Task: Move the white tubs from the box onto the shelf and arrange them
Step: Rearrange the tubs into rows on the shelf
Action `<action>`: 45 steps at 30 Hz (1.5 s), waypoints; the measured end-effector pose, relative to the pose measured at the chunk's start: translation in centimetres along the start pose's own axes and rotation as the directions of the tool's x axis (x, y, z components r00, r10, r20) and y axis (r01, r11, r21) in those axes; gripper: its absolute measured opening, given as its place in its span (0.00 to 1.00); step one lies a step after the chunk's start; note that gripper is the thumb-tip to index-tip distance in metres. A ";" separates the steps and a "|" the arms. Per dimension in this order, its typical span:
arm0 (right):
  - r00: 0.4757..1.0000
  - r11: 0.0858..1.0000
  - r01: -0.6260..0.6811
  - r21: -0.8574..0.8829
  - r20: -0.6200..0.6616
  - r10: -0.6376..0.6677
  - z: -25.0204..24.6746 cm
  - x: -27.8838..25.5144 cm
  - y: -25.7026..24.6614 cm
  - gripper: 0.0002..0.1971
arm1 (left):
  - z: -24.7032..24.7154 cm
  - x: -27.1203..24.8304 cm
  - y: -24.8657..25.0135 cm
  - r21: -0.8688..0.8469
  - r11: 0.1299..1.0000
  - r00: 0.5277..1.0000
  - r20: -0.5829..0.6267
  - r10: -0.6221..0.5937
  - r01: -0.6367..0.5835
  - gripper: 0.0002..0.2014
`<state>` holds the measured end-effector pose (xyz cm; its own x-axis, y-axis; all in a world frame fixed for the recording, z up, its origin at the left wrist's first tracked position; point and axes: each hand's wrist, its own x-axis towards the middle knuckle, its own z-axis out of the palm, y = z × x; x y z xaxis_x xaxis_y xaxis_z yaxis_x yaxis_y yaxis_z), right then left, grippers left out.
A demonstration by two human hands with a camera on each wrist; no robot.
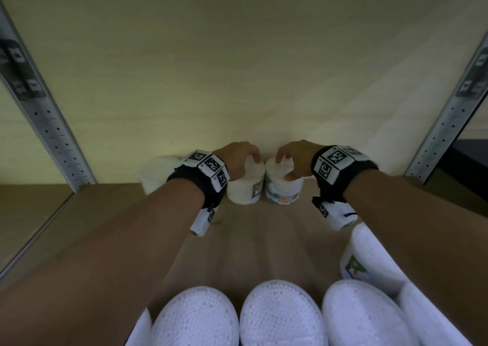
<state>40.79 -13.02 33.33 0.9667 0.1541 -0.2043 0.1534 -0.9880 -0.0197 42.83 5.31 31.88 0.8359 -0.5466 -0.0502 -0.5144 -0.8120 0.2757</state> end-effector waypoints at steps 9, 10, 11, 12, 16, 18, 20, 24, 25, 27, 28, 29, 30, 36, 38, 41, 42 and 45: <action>0.999 1.000 -0.029 0.001 -0.022 0.029 0.4 0.2 0.4 0.34 | 1.7 0.9 0.3 0.110 0.978 0.981 -0.087 -0.170 0.180 0.28; 0.999 0.999 -0.033 0.001 -0.025 0.033 0.4 0.2 0.5 0.33 | 1.7 0.9 0.3 0.103 0.980 0.983 -0.078 -0.164 0.171 0.28; 0.999 0.999 -0.034 -0.001 -0.027 0.034 0.4 0.3 0.5 0.33 | 1.6 0.9 0.2 0.093 0.982 0.985 -0.067 -0.158 0.164 0.28; 0.999 0.999 -0.033 -0.003 -0.029 0.033 0.3 0.3 0.4 0.33 | 1.5 0.9 0.1 0.080 0.985 0.987 -0.057 -0.150 0.155 0.27; 0.999 0.999 -0.033 -0.008 -0.032 0.032 0.3 0.4 0.4 0.33 | 0.9 0.8 -0.2 0.033 0.993 0.993 0.014 -0.117 0.117 0.23; 0.999 0.999 -0.038 -0.010 -0.028 0.038 0.3 0.4 0.3 0.33 | 0.7 0.9 -0.5 0.012 0.996 0.994 0.063 -0.084 0.084 0.22; 0.999 0.999 -0.038 -0.014 -0.027 0.038 0.3 0.5 0.4 0.33 | 0.7 0.9 -0.7 -0.022 0.998 0.992 0.109 -0.059 0.061 0.25; 0.999 0.999 -0.034 -0.013 -0.038 0.034 0.4 0.5 0.4 0.32 | 1.2 0.4 -0.2 -0.078 0.993 0.996 -0.011 -0.085 0.083 0.20; 0.999 0.999 -0.033 -0.010 -0.040 0.033 0.4 0.5 0.4 0.32 | 1.3 0.4 -0.1 -0.075 0.991 0.988 -0.099 -0.121 0.114 0.19; 0.999 0.999 -0.036 -0.007 -0.038 0.035 0.4 0.6 0.4 0.33 | 1.7 0.4 0.2 -0.052 0.981 0.958 -0.208 -0.196 0.189 0.23; 0.999 0.999 -0.037 -0.006 -0.036 0.036 0.4 0.6 0.4 0.33 | 1.8 0.4 0.3 -0.019 0.974 0.952 -0.209 -0.225 0.226 0.26; 0.999 0.999 -0.036 -0.006 -0.035 0.036 0.4 0.6 0.4 0.33 | 2.0 0.4 0.5 0.025 0.966 0.951 -0.186 -0.247 0.256 0.29; 0.999 0.999 -0.035 -0.006 -0.036 0.034 0.4 0.7 0.4 0.33 | 2.1 0.5 0.6 0.063 0.960 0.952 -0.161 -0.260 0.273 0.30; 0.999 0.999 -0.033 0.010 -0.043 0.034 0.4 0.8 0.5 0.33 | 1.5 0.5 0.9 0.101 0.970 0.973 -0.088 -0.215 0.223 0.29; 0.999 0.999 -0.038 0.012 -0.035 0.039 0.4 0.8 0.4 0.32 | 1.0 0.3 0.9 0.101 0.974 0.980 -0.032 -0.199 0.201 0.29; 0.999 0.999 -0.041 0.013 -0.033 0.042 0.4 0.9 0.5 0.33 | 0.5 0.1 0.7 0.074 0.982 0.984 0.043 -0.175 0.171 0.28; 0.998 0.999 -0.042 0.015 -0.034 0.043 0.5 1.0 0.5 0.33 | 0.4 0.0 0.6 0.070 0.985 0.984 0.065 -0.164 0.159 0.27; 0.998 0.999 -0.043 0.018 -0.039 0.043 0.6 1.0 0.6 0.33 | 0.3 -0.2 0.8 0.056 0.989 0.985 0.104 -0.140 0.135 0.28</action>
<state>41.70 -13.51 32.56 0.9796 0.1116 -0.1669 0.1083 -0.9937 -0.0287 42.20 4.66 31.79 0.8752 -0.4457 -0.1882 -0.4069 -0.8885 0.2120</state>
